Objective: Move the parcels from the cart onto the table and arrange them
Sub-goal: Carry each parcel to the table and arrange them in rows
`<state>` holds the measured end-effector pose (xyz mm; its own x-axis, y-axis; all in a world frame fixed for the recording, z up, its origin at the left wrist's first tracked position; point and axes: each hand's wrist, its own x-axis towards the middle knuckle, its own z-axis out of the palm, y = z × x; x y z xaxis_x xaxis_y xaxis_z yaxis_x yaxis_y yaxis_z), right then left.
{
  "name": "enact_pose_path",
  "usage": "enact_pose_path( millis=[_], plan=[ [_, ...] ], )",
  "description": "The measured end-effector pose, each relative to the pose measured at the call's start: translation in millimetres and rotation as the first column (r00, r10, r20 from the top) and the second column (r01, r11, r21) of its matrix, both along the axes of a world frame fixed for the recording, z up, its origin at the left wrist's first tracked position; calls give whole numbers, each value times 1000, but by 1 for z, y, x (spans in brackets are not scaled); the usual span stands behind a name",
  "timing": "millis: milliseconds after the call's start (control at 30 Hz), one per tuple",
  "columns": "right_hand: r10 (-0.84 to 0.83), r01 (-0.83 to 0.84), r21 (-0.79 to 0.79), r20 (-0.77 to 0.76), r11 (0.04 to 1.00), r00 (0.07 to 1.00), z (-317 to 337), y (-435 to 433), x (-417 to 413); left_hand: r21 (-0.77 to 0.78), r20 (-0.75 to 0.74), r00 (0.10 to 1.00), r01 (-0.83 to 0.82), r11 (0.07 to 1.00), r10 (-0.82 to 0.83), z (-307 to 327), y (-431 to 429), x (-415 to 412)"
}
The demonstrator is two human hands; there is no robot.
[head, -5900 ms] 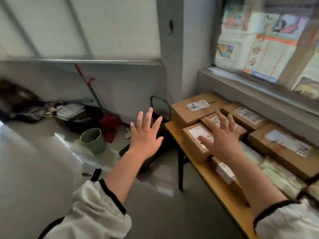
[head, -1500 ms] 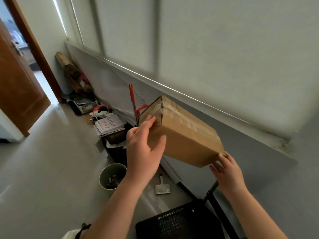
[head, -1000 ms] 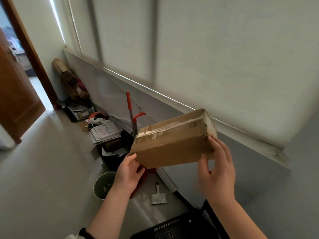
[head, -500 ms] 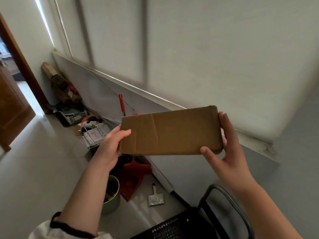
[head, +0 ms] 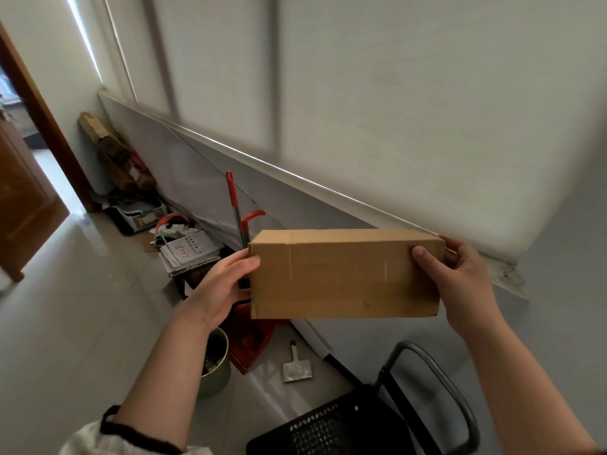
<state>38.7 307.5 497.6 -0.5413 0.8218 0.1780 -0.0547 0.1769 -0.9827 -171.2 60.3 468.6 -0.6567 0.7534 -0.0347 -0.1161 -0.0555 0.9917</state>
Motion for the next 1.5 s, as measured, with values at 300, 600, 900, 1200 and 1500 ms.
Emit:
enact_pose_path(
  millis=[300, 600, 900, 1200, 1500],
  plan=[
    [584, -578, 161, 14, 800, 811, 8, 20, 32, -135, 194, 956, -198, 971, 222, 29, 15, -17],
    [167, -155, -141, 78, 978, 983, 3, 24, 28, -66, 112, 994, -8, 998, 15, 17, 10, -5],
    [-39, 154, -285, 373, 946, 927, -23, 25, 25, -170, 60, 997, 55, 984, -45, -26, 9, 19],
    [-46, 240, -501, 368, 832, 929, -40, 25, 15, -110, -342, 931, -172, 979, 125, 14, 26, 34],
    [24, 226, -775, 297, 591, 955, -88, 4, 10, -158, -758, 635, -400, 903, 149, 31, 43, 58]
  ],
)
